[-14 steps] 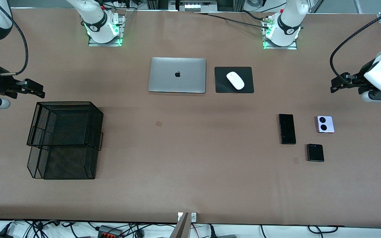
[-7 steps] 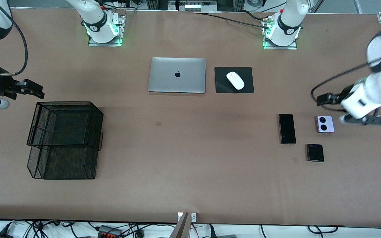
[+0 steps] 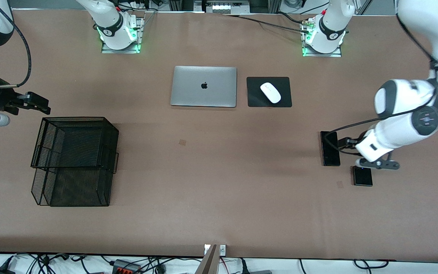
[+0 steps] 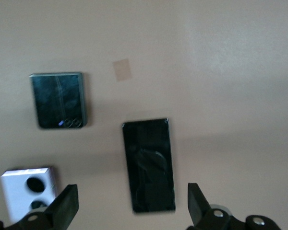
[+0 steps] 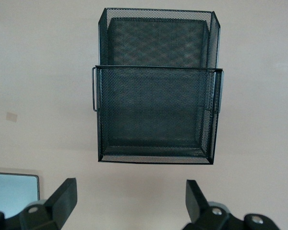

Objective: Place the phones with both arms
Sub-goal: 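Lower the left gripper and grasp the black slab phone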

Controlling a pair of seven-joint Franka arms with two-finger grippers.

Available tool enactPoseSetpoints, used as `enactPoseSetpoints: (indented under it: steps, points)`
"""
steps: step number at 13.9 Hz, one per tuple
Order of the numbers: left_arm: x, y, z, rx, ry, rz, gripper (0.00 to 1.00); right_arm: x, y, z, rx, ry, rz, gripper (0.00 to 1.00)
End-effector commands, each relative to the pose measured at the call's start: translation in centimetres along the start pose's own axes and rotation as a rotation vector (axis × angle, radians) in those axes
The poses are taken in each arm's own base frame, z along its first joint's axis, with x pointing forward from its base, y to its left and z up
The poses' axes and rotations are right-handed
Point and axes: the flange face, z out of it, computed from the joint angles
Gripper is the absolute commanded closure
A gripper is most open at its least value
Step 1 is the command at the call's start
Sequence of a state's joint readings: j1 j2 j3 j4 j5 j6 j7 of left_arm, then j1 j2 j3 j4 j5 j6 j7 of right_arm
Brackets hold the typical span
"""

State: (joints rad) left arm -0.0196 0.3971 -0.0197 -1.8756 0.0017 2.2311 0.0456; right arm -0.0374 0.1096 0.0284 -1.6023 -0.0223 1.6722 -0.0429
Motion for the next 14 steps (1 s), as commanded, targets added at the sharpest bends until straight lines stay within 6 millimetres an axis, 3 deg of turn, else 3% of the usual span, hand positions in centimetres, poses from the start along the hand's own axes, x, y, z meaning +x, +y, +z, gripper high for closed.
enactPoseSetpoints:
  steps: [1, 6, 11, 14]
  points:
    - [-0.4, 0.2, 3.6, 0.013, 0.047, 0.031, 0.00, 0.1, 0.4, -0.4, -0.009, 0.005, 0.006, 0.00]
    - [-1.8, 0.3, 10.1, 0.014, 0.085, 0.038, 0.00, 0.4, 0.5, 0.3, -0.008, -0.007, 0.007, 0.00]
    - [-3.1, 1.4, 12.0, 0.001, 0.054, 0.051, 0.00, 0.7, 0.6, 0.7, -0.006, -0.010, 0.010, 0.00]
    - [-3.5, 1.8, 12.7, -0.003, 0.061, 0.049, 0.00, 0.9, 0.9, -0.5, -0.007, 0.014, 0.014, 0.00]
